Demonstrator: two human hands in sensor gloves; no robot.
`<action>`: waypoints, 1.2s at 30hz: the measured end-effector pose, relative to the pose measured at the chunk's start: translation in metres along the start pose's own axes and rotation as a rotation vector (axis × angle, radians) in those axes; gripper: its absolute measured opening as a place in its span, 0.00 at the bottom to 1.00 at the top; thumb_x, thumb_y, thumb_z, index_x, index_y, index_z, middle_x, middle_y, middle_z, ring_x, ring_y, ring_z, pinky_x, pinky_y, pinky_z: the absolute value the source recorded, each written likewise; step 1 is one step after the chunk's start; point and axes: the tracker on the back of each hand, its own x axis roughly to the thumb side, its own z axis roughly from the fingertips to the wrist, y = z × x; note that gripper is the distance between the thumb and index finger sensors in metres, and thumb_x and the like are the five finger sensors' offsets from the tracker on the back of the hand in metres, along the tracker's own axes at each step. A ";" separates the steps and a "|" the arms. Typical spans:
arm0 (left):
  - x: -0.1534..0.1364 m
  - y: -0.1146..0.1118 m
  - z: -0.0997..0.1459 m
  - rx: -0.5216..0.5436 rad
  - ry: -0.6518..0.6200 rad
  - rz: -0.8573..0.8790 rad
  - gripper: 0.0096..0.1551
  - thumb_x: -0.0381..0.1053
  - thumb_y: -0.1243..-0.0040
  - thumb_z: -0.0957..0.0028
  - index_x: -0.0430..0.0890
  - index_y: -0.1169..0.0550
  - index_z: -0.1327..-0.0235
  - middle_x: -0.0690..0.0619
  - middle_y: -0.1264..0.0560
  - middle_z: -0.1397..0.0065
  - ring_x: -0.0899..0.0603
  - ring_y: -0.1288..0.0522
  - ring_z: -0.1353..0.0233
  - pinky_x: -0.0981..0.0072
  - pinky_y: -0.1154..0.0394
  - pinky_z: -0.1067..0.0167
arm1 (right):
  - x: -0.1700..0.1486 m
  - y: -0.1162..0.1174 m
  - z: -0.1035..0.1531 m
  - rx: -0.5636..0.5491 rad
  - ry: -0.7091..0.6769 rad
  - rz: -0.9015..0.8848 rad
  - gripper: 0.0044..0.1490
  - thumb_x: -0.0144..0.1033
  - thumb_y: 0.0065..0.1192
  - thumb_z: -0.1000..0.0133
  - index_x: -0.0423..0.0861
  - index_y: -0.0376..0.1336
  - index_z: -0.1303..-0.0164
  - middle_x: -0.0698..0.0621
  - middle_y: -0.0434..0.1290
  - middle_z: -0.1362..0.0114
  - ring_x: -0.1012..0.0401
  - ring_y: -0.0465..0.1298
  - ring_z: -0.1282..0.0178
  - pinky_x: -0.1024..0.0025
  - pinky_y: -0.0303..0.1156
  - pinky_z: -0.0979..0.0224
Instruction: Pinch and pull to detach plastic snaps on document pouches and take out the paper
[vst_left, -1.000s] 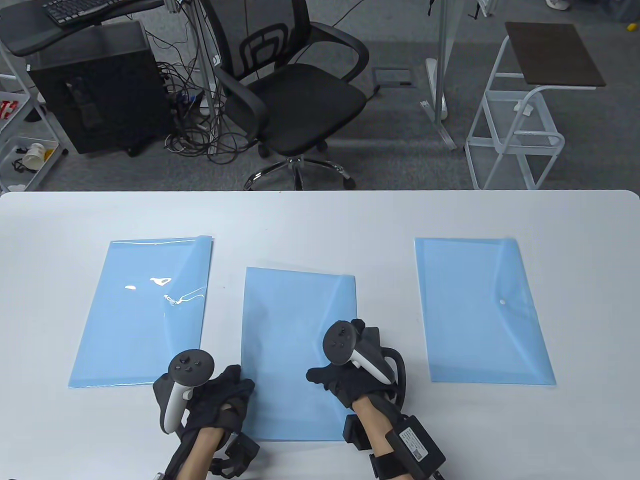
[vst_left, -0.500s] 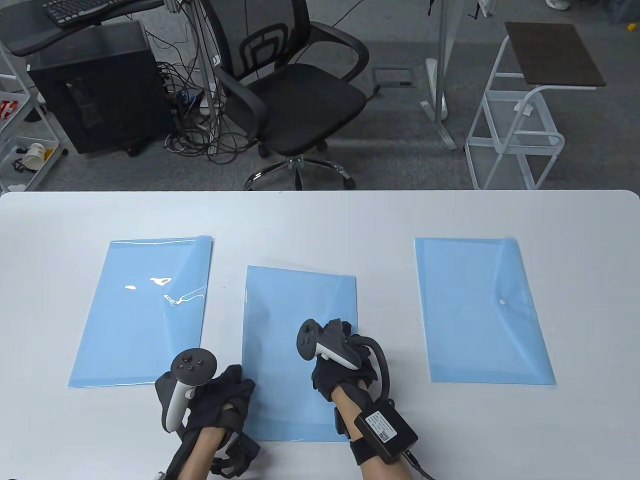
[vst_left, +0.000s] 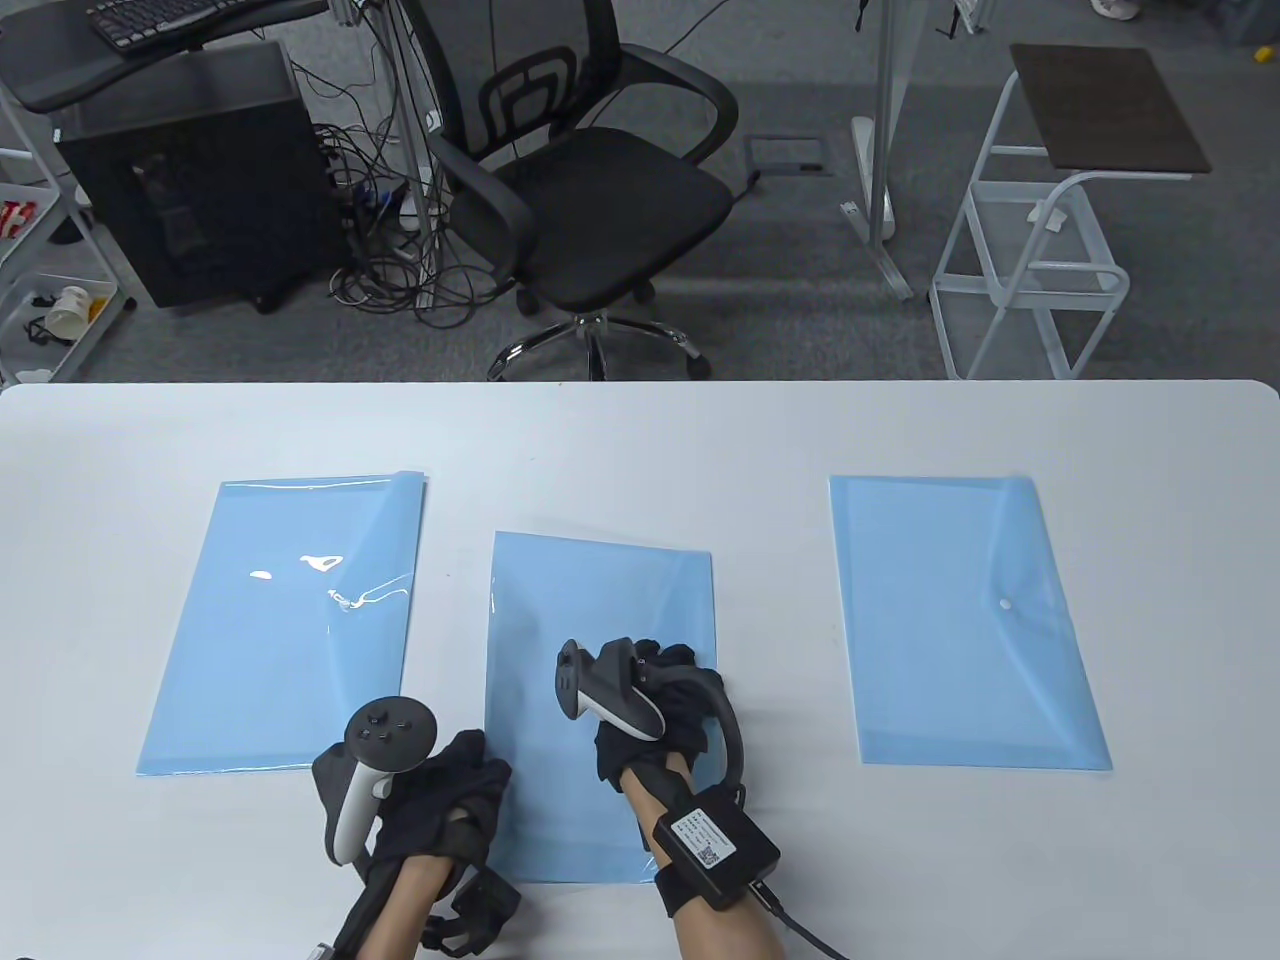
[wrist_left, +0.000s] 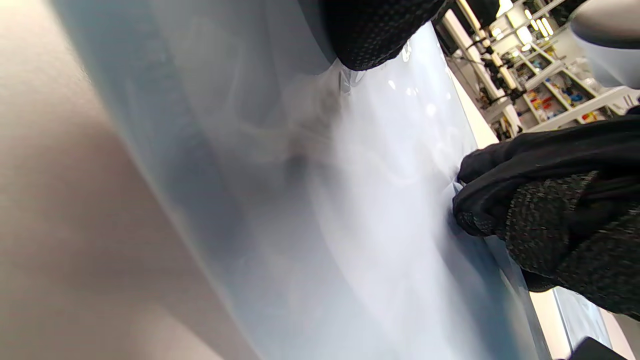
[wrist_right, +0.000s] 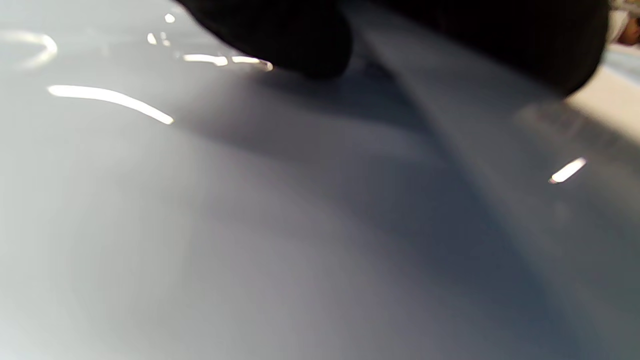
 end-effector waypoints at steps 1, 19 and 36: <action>0.000 0.000 0.000 0.000 0.001 0.001 0.26 0.44 0.43 0.37 0.38 0.31 0.29 0.43 0.18 0.36 0.42 0.11 0.47 0.56 0.13 0.53 | 0.001 0.000 -0.001 -0.006 0.003 0.014 0.40 0.31 0.61 0.38 0.34 0.50 0.19 0.24 0.63 0.20 0.26 0.74 0.33 0.33 0.75 0.35; -0.001 0.000 -0.001 0.022 0.021 -0.029 0.26 0.44 0.42 0.39 0.39 0.30 0.30 0.45 0.17 0.38 0.44 0.10 0.48 0.59 0.12 0.54 | 0.002 -0.008 0.003 -0.181 0.027 0.068 0.36 0.33 0.66 0.40 0.33 0.59 0.25 0.28 0.76 0.32 0.30 0.83 0.44 0.39 0.84 0.45; -0.003 0.002 0.001 0.027 0.030 -0.003 0.26 0.45 0.43 0.38 0.38 0.30 0.29 0.45 0.17 0.38 0.44 0.10 0.49 0.60 0.12 0.54 | -0.053 -0.032 0.027 -0.266 -0.001 -0.167 0.50 0.34 0.67 0.41 0.42 0.42 0.16 0.36 0.52 0.11 0.35 0.63 0.18 0.34 0.64 0.23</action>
